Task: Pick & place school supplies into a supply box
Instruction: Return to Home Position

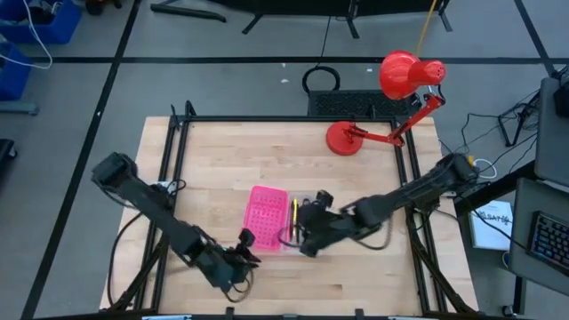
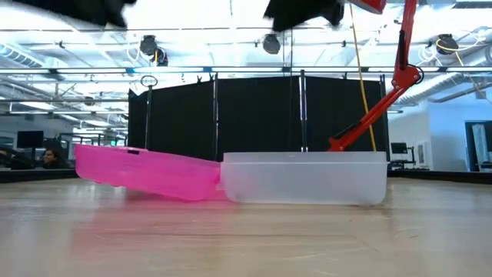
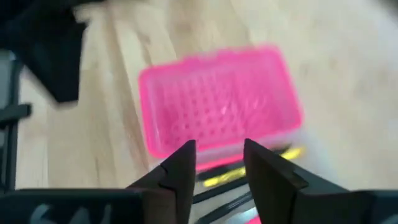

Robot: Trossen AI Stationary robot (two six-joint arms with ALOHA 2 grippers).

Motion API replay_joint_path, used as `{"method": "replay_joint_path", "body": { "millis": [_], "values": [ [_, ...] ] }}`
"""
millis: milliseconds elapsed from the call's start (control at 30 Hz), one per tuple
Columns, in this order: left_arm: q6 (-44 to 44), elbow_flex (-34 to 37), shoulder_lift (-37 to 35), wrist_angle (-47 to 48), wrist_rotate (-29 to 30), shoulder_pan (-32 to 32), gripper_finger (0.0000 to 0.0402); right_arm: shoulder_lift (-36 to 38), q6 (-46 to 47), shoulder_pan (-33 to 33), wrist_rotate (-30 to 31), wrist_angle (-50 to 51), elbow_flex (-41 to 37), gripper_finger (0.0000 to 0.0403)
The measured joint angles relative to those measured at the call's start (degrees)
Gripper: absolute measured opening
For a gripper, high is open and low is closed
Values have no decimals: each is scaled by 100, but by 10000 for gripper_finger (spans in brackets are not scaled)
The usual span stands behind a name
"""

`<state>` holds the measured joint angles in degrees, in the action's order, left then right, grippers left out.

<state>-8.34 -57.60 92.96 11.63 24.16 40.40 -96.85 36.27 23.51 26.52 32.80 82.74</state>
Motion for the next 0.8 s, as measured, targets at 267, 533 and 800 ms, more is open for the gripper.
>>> {"method": "replay_joint_path", "body": {
  "millis": [267, 533, 800],
  "values": [
    [-638, -2, -2354, 936, 395, 123, 9, 1314, -2798, 554, 527, -62, -154, 10],
    [-256, 10, -4900, 2168, 842, 173, 4, 3365, -3756, 796, 212, -922, -1815, 2],
    [-956, 608, -6246, 1612, -643, -328, 3, 5727, -4045, 201, -646, -2546, -4150, 0]
  ]
}}
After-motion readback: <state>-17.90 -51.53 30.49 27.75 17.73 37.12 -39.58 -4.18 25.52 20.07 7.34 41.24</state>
